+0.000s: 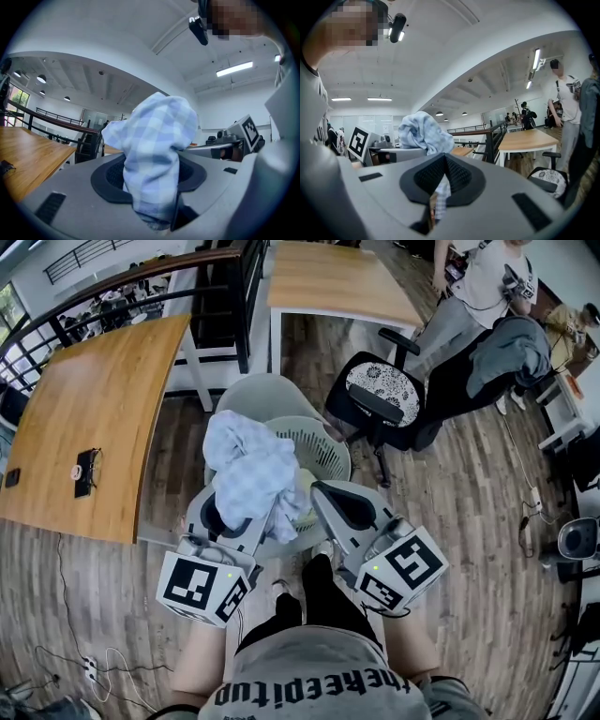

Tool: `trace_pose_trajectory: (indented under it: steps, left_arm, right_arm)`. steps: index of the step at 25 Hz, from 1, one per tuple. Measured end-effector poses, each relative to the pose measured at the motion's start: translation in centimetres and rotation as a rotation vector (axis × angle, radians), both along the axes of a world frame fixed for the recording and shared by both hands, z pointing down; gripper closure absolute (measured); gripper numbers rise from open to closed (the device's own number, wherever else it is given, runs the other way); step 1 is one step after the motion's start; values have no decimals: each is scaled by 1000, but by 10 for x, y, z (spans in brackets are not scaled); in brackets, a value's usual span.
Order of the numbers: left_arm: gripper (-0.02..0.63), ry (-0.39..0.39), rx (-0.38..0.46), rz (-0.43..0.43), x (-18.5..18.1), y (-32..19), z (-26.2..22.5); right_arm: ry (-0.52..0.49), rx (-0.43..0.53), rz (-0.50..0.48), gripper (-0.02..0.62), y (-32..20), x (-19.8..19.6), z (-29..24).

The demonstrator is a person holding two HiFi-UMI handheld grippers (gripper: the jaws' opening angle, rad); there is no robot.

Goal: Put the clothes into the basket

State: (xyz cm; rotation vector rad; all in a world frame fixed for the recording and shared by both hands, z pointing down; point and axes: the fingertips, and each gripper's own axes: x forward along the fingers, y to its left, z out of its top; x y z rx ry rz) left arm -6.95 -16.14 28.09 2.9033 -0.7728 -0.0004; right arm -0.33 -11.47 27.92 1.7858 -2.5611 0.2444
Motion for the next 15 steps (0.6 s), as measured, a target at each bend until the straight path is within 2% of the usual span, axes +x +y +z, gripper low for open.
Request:
trace_pose_trajectory:
  steps: [15]
  left_arm:
    - [380,-7,-42,-61,25,-41,16]
  right_arm:
    - [-2,-28,-59,586,-46,28,9]
